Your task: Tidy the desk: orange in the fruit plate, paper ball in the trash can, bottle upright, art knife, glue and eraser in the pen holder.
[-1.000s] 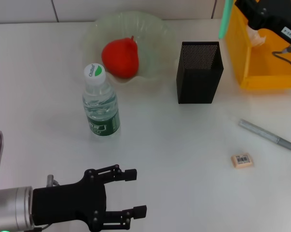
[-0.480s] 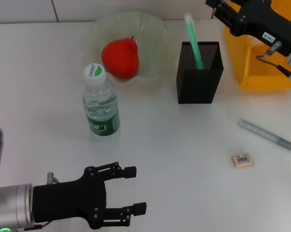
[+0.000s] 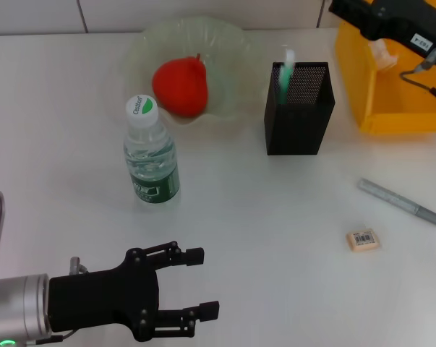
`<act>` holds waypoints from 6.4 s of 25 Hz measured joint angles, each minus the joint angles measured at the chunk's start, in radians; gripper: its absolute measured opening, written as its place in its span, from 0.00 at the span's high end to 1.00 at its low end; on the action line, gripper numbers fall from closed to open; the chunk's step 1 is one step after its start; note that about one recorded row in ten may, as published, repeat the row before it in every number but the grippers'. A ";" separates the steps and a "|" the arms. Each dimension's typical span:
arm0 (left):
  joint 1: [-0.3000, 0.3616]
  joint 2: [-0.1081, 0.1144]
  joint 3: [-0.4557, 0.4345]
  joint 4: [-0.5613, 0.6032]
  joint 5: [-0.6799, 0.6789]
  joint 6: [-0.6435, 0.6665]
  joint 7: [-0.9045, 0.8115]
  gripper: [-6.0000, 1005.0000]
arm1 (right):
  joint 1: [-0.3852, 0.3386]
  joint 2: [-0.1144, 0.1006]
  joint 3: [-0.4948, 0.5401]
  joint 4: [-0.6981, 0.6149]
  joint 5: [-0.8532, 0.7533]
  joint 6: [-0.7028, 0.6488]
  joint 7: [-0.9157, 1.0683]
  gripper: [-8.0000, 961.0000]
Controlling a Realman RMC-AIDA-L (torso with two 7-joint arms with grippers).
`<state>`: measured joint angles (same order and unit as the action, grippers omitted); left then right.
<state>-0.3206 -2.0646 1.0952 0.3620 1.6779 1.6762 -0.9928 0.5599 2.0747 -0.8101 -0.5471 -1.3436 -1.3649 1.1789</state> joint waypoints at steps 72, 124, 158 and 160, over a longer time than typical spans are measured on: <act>-0.031 -0.004 0.000 -0.002 0.000 -0.024 -0.018 0.17 | 0.060 0.008 -0.736 -0.681 -1.331 -0.257 0.864 0.58; -0.041 -0.003 0.000 -0.009 0.000 -0.024 -0.018 0.17 | 0.027 -0.015 -0.192 -0.562 -0.656 0.114 0.749 0.44; -0.059 -0.003 0.000 -0.009 0.005 -0.037 -0.016 0.17 | 0.095 0.006 -0.374 -0.531 -1.423 -0.122 0.996 0.65; -0.059 -0.003 0.000 -0.009 0.005 -0.037 -0.017 0.17 | 0.097 0.006 -0.377 -0.524 -1.423 -0.117 0.996 0.65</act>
<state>-0.3796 -2.0678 1.0952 0.3527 1.6828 1.6389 -1.0093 0.6573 2.0803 -1.1867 -1.0711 -2.7664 -1.4816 2.1752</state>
